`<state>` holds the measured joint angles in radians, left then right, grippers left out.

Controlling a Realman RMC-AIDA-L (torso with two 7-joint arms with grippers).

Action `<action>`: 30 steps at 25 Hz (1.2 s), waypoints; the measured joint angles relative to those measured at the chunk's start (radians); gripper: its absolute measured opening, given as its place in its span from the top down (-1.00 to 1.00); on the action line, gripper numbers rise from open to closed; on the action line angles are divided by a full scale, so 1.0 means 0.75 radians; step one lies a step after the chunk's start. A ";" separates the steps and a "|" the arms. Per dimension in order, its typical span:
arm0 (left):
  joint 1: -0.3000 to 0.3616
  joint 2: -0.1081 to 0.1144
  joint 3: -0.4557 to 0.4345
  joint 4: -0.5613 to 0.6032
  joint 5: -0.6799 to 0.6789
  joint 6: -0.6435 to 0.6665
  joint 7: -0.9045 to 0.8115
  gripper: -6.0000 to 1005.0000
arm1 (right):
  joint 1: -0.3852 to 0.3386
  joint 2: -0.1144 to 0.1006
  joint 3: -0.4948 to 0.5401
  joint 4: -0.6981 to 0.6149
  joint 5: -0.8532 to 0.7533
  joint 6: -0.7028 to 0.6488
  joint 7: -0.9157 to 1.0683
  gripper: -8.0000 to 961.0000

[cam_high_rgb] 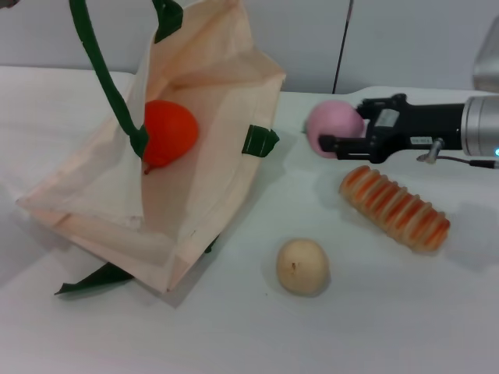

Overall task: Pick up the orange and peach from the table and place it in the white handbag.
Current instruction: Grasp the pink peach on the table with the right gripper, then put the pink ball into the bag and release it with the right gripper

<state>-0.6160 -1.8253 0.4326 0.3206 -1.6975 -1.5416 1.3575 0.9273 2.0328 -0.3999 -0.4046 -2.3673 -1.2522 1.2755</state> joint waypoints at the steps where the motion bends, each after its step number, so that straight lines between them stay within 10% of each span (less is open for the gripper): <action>1: 0.000 0.000 0.000 0.000 0.000 0.000 0.000 0.76 | 0.001 0.000 -0.003 -0.010 0.022 -0.056 -0.015 -0.35; 9: -0.019 0.000 0.008 -0.002 0.000 0.000 -0.004 0.76 | 0.211 0.007 -0.037 0.183 0.045 -0.037 -0.105 -0.35; 30: -0.131 -0.016 0.020 -0.048 0.041 0.002 0.001 0.76 | 0.630 0.019 -0.069 0.639 0.044 0.836 -0.225 -0.33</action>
<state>-0.7139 -1.8373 0.4479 0.2848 -1.6669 -1.5403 1.3580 1.3999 2.0473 -0.4519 0.0743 -2.3339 -0.6250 1.1064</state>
